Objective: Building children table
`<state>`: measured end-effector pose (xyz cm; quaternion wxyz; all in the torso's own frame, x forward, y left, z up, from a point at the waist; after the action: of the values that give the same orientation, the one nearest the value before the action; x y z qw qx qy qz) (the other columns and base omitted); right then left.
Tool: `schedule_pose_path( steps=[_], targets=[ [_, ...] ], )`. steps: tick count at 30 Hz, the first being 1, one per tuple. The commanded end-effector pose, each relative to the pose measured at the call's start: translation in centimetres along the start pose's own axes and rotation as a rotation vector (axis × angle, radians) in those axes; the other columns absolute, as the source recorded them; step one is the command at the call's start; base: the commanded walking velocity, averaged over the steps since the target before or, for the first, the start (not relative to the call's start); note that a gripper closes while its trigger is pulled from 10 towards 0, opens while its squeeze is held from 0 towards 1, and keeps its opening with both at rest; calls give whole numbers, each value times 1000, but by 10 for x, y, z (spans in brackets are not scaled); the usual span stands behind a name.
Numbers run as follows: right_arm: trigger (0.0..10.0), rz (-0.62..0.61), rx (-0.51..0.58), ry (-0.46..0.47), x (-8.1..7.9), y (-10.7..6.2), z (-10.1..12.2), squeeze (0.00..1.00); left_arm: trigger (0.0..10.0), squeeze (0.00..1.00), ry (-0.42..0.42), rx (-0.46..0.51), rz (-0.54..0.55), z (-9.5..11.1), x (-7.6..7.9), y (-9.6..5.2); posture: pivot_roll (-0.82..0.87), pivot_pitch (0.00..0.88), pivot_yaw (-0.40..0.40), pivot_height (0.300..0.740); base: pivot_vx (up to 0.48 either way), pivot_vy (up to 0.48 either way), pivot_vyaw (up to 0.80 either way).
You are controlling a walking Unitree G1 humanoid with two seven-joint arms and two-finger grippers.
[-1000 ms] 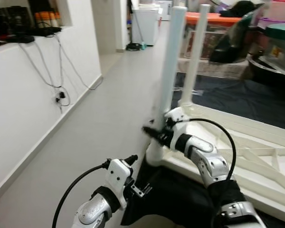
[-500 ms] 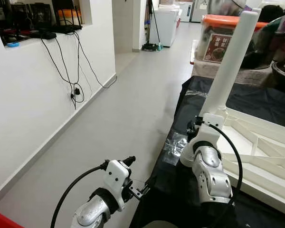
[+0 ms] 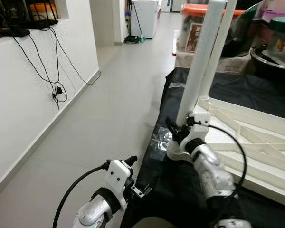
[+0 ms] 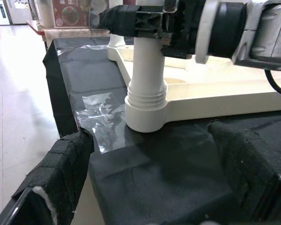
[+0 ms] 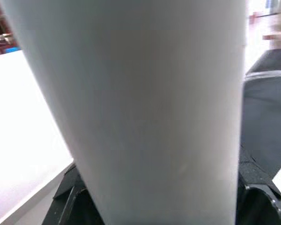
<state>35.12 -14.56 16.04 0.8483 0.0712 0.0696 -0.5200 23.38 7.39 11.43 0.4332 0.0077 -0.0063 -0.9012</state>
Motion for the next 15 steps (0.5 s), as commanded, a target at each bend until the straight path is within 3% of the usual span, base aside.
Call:
schedule_pose_path(
  steps=[1,3,4,6,7,10,15],
  targets=[
    [10000,273,-91,26,-23,6,-5,0,10000,0,-15,-10,-5,-2,0,0,77,0,-39,740,0,0,0],
    [10000,448,-174,9,-24,2,-4,0,10000,0,-14,-10,-6,-3,0,0,77,0,-39,740,0,0,0],
    [10000,448,-174,9,-24,2,-4,0,10000,0,-14,-10,-6,-3,0,0,77,0,-39,740,0,0,0],
    [10000,600,-248,-45,-27,0,-5,0,10000,0,-13,-12,-8,-3,0,1,82,0,-45,740,0,0,0],
    [10000,600,-248,-45,-27,0,-5,0,10000,0,-13,-12,-8,-3,0,1,82,0,-45,740,0,0,0],
    [10000,831,-324,-104,-40,2,-7,0,10000,0,-16,-15,-11,-5,2,1,93,0,-48,740,0,0,0],
    [10000,898,-354,-115,-44,5,-8,0,10000,0,-17,-16,-13,-5,2,0,94,0,-48,740,0,0,0]
  ],
)
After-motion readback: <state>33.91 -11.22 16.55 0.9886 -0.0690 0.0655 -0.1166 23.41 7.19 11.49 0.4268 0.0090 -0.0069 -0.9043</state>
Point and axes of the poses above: a point about 5 cm out from each wrist's last joint towards the gripper, its own y axis pointing out of the wrist towards the gripper, its own z axis along the axis of the wrist's last joint, x = y × z, the point moved 1 cm from there along y, pointing out of the wrist towards the gripper, and after that the axes turned 3 degrees about y, right-handed, at the moved point
